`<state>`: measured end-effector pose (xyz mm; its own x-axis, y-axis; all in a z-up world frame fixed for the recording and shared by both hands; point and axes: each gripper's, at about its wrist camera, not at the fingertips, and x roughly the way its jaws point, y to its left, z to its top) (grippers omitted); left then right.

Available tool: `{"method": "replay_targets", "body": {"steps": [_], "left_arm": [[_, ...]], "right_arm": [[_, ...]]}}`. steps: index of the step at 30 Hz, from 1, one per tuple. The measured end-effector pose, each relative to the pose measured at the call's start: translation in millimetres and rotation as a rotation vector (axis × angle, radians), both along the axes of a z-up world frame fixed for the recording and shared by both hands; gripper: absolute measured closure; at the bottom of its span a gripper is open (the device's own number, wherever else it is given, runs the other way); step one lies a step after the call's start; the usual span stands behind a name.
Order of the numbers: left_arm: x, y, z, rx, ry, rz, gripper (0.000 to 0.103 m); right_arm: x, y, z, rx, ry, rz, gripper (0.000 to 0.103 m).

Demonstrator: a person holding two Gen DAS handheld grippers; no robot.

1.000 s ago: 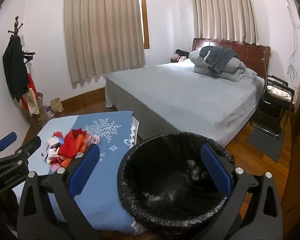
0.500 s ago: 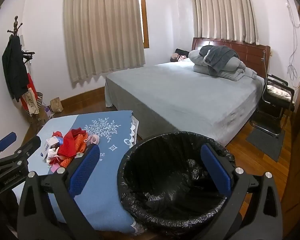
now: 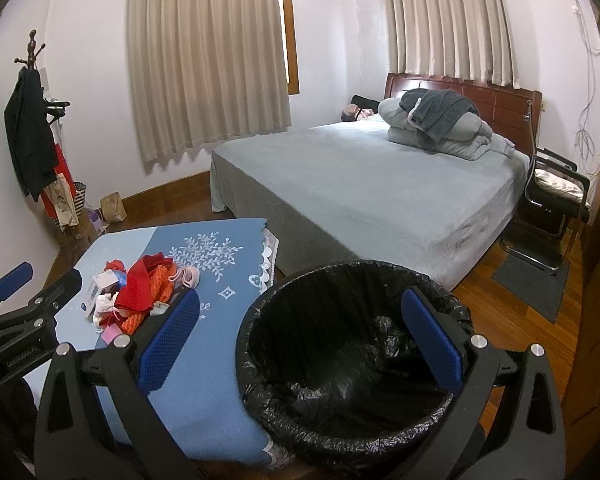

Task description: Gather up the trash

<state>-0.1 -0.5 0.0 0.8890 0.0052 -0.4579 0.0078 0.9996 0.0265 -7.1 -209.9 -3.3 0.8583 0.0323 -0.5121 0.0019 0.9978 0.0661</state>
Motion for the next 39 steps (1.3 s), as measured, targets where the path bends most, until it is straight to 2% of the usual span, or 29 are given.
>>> {"method": "replay_targets", "body": {"steps": [39], "left_arm": [[0.0, 0.0, -0.1, 0.0, 0.003, -0.001, 0.006]], "right_arm": [[0.6, 0.2, -1.1, 0.004, 0.005, -0.002, 0.005]]}}
